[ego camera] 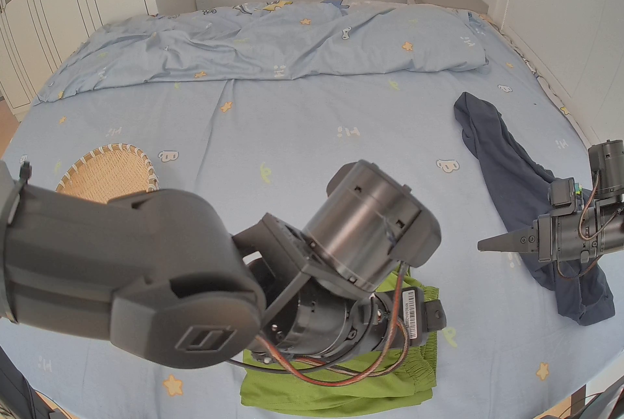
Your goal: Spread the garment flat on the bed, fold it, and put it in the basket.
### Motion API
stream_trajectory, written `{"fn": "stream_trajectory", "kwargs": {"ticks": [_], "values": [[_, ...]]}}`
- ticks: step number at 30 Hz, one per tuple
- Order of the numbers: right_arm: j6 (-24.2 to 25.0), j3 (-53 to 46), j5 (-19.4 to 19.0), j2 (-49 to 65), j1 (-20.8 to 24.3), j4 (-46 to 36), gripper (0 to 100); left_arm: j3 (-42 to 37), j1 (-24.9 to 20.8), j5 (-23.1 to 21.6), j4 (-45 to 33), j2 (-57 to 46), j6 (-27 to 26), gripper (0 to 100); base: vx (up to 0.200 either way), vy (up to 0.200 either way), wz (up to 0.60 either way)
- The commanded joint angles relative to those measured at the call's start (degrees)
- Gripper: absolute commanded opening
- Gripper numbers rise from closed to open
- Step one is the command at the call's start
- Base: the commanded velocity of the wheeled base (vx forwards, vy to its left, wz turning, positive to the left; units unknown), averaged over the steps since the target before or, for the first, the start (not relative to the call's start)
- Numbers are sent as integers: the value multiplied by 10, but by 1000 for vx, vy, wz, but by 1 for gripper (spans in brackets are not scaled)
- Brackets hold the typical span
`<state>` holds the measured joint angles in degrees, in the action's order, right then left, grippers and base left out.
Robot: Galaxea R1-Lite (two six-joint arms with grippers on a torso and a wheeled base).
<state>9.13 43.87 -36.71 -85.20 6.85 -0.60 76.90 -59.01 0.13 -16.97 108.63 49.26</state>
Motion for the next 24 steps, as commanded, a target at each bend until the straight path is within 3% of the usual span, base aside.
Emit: {"fn": "stream_trajectory", "kwargs": {"ticks": [1, 2, 3, 5, 6, 8, 9, 10, 13, 18, 24], "values": [[0, 1, 0, -1, 0, 0, 100, -74, 57, -14, 62, -16, 0, 100, 0, 0, 0], [1, 1, 0, 1, 0, 0, 100, -102, 100, -41, 85, -34, -2, 100, 0, 0, 0], [0, 1, -1, 1, 0, 0, 100, -111, 109, -51, 90, -40, -3, 100, 0, 0, 0], [1, 1, -1, 5, 1, 0, 100, -165, 189, -132, 111, -80, -9, 100, 0, 0, 0], [1, 1, -1, 5, 1, 0, 100, -165, 189, -132, 111, -80, -9, 100, 0, 0, 0], [1, 1, -1, 13, 1, -2, 100, -225, 275, -225, 134, -112, -41, 100, 0, 0, 0], [1, 1, -1, 14, 1, -2, 100, -228, 278, -230, 135, -113, -44, 100, 0, 0, 0], [2, 1, -2, 25, 1, -3, 100, -267, 333, -283, 157, -125, -79, 100, 0, 0, 0], [2, -1, -4, 35, 6, -4, 100, -322, 409, -367, 203, -123, -140, 100, 0, 0, 0], [2, -8, -4, 44, 18, -3, 100, -370, 463, -479, 250, -103, -198, 100, 0, 0, 0], [2, -9, -4, 45, 19, -2, 100, -373, 457, -486, 267, -34, -235, 100, 0, 0, 0]]}}
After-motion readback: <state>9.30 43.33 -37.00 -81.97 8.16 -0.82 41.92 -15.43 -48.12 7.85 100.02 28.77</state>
